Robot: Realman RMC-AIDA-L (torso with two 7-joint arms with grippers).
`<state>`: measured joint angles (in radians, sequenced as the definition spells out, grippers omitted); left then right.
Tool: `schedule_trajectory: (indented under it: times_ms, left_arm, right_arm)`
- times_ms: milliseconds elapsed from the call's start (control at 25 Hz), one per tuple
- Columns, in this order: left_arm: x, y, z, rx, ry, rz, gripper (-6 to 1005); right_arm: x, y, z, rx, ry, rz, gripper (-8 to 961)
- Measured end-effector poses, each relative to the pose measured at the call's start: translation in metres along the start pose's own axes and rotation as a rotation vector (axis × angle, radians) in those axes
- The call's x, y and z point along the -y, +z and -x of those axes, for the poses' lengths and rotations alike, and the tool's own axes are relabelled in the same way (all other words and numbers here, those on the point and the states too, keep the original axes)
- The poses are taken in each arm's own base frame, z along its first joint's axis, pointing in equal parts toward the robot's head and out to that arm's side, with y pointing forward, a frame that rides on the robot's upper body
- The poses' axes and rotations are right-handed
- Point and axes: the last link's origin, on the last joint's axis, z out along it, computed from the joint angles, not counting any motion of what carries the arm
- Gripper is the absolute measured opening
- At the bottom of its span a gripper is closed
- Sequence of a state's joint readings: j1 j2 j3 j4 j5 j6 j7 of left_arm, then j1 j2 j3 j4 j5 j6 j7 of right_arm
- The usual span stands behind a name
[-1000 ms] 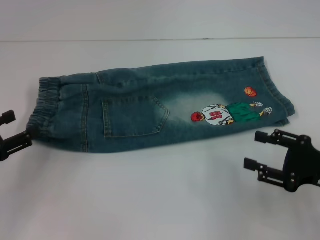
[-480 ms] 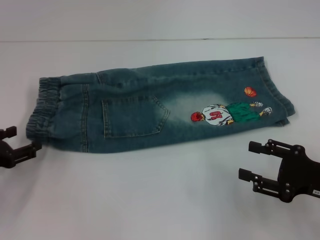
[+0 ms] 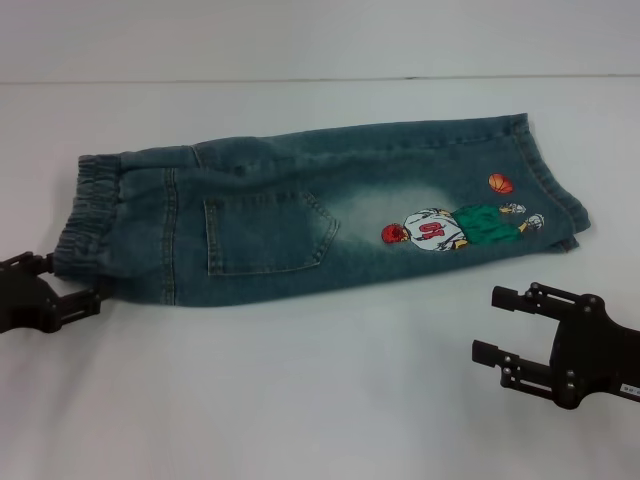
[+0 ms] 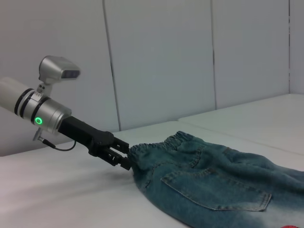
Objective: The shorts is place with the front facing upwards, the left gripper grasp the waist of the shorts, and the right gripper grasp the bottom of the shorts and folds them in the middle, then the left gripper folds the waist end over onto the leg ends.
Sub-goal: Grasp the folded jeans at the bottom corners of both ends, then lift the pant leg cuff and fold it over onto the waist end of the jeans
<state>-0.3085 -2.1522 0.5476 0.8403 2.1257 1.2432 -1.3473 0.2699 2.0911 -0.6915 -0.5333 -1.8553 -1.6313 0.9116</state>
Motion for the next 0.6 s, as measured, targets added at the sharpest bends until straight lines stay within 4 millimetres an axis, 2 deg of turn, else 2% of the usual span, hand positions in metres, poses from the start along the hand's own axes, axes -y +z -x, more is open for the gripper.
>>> schedule_trajectory:
  times_ms: [80, 280, 600]
  left_arm:
    - [0.001, 0.0, -0.002, -0.001, 0.002, 0.0, 828]
    - [0.002, 0.002, -0.006, -0.005, 0.008, 0.002, 676]
    - [0.007, 0.004, -0.016, -0.014, -0.016, 0.004, 329]
  right_arm:
    - [0.0, 0.0, 0.0, 0.001, 0.001, -0.002, 708]
    - [0.0, -0.001, 0.0, 0.004, -0.001, -0.006, 707]
    - [0.002, -0.001, 0.001, 0.008, -0.003, -0.012, 706]
